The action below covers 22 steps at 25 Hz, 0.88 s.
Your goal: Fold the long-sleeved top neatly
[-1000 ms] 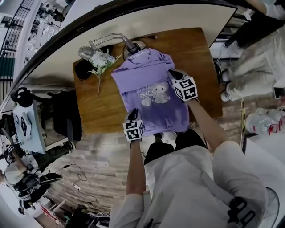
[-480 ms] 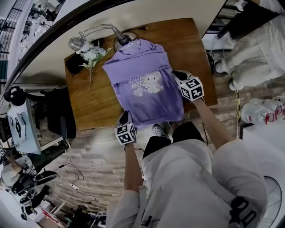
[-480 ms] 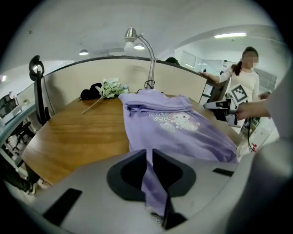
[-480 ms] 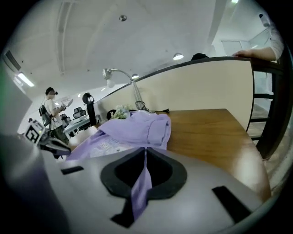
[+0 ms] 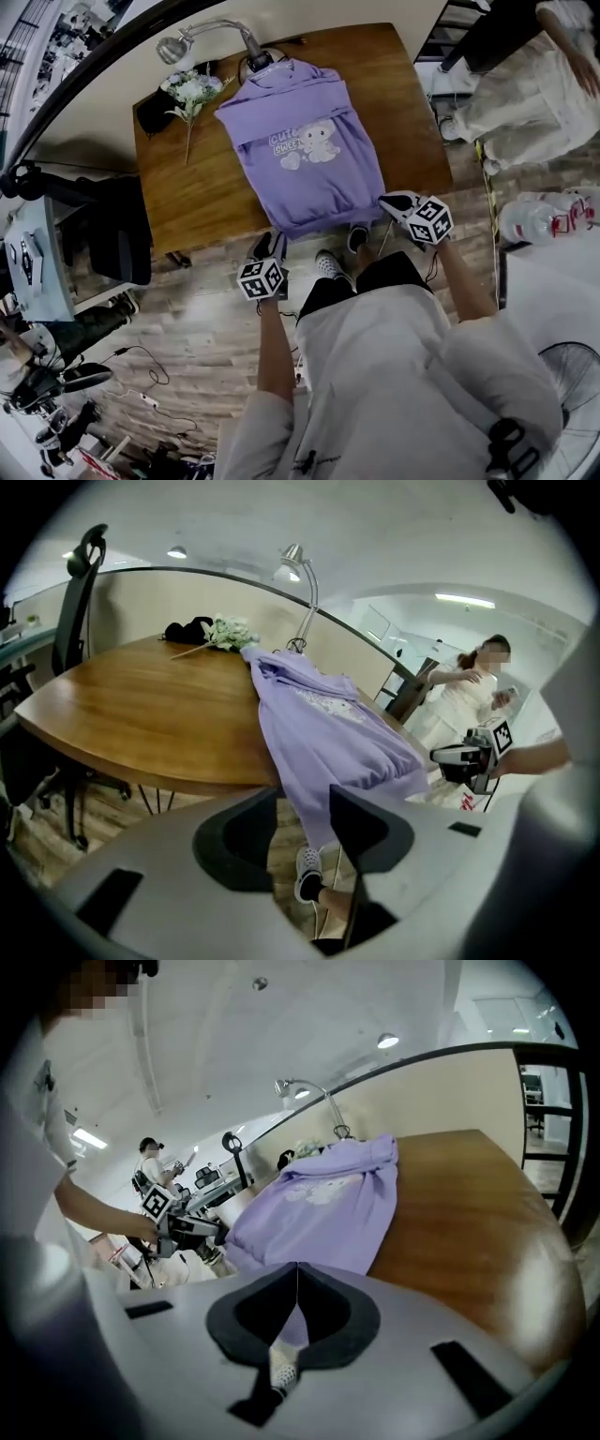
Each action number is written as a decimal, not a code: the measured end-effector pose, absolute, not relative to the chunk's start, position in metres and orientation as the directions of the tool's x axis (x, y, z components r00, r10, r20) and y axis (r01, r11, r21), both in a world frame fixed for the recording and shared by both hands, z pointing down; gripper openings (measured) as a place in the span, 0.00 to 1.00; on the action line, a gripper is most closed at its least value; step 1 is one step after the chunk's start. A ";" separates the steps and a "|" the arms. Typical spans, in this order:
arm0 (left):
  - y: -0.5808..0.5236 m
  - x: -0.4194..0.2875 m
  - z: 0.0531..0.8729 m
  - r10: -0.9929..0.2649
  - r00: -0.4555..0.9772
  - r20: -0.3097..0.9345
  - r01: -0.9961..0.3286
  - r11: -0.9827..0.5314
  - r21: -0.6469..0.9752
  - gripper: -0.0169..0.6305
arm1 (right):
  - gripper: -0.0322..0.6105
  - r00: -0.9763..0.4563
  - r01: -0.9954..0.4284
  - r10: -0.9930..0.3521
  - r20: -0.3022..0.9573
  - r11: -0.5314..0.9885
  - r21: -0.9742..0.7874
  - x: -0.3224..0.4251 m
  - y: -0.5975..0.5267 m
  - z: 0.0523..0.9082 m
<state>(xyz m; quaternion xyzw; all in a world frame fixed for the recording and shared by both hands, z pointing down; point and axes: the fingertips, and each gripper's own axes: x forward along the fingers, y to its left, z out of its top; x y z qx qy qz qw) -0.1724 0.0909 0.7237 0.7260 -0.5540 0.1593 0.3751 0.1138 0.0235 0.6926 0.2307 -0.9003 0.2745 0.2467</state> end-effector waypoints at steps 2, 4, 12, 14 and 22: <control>0.101 -0.166 0.731 -0.663 0.381 0.645 -0.907 -0.132 0.400 0.31 | 0.11 -0.757 -0.576 -0.265 0.597 0.701 -0.420 0.122 0.043 0.709; 0.107 -0.160 0.741 -0.637 0.429 0.640 -0.883 -0.147 0.445 0.34 | 0.21 -0.741 -0.617 -0.277 0.612 0.641 -0.457 0.131 0.053 0.724; 0.102 -0.150 0.768 -0.634 0.499 0.590 -0.819 -0.123 0.561 0.34 | 0.39 -0.779 -0.626 -0.295 0.553 0.416 -0.660 0.133 0.049 0.754; 0.103 -0.144 0.771 -0.611 0.527 0.591 -0.816 -0.170 0.552 0.34 | 0.37 -0.791 -0.610 -0.284 0.541 0.412 -0.676 0.126 0.053 0.756; 0.123 -0.147 0.743 -0.623 0.561 0.545 -0.816 -0.305 0.491 0.10 | 0.09 -0.827 -0.560 -0.307 0.471 0.523 -0.643 0.130 0.062 0.728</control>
